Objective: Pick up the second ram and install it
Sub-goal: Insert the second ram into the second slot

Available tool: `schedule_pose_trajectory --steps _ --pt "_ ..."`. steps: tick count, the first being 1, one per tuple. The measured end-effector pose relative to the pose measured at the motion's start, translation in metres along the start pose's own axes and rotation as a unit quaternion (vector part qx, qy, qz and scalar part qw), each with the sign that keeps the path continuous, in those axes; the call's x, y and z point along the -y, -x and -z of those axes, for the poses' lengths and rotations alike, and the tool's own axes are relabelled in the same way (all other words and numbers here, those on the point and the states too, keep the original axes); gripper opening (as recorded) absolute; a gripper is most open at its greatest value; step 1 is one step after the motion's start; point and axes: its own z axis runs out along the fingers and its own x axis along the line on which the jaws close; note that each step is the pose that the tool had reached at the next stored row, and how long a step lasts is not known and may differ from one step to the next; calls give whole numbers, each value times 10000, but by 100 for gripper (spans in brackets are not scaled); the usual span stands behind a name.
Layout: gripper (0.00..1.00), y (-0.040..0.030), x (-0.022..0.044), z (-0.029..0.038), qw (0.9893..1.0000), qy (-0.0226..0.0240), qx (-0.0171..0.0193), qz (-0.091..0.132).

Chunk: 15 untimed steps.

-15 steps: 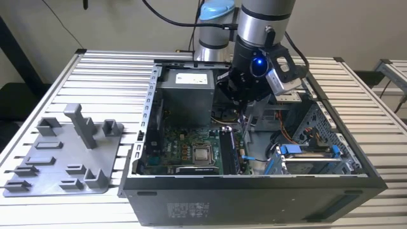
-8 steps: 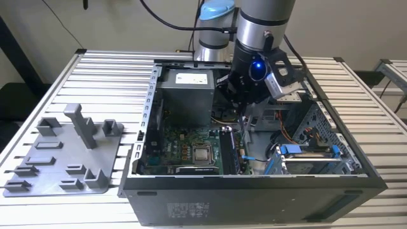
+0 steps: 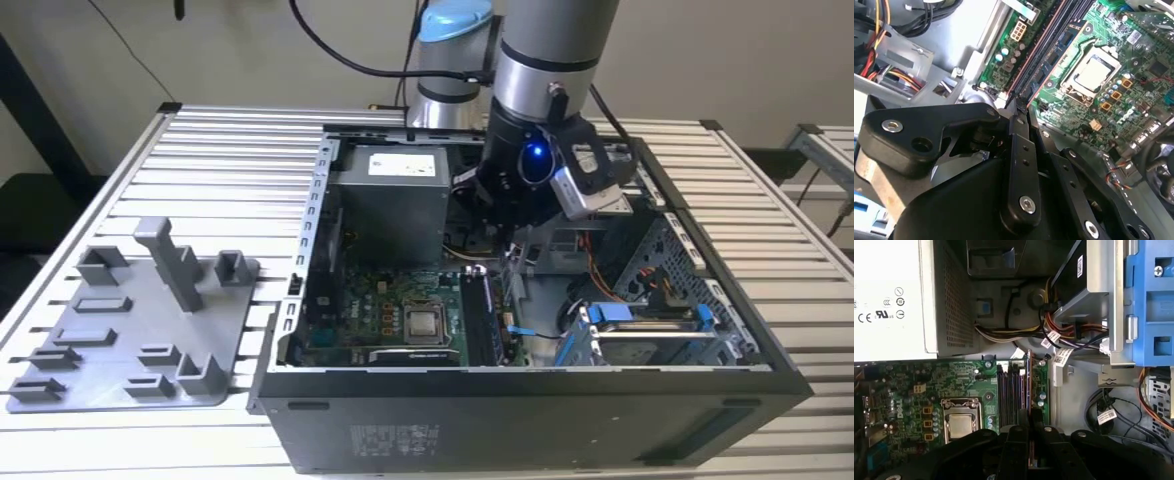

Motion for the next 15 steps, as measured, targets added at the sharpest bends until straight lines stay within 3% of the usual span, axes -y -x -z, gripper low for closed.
schedule_pose_trajectory --steps 7,15 --pt "14 -35 12 -101 10000 -2 -1 3" --pt "14 -84 71 -172 10000 -7 -83 15"
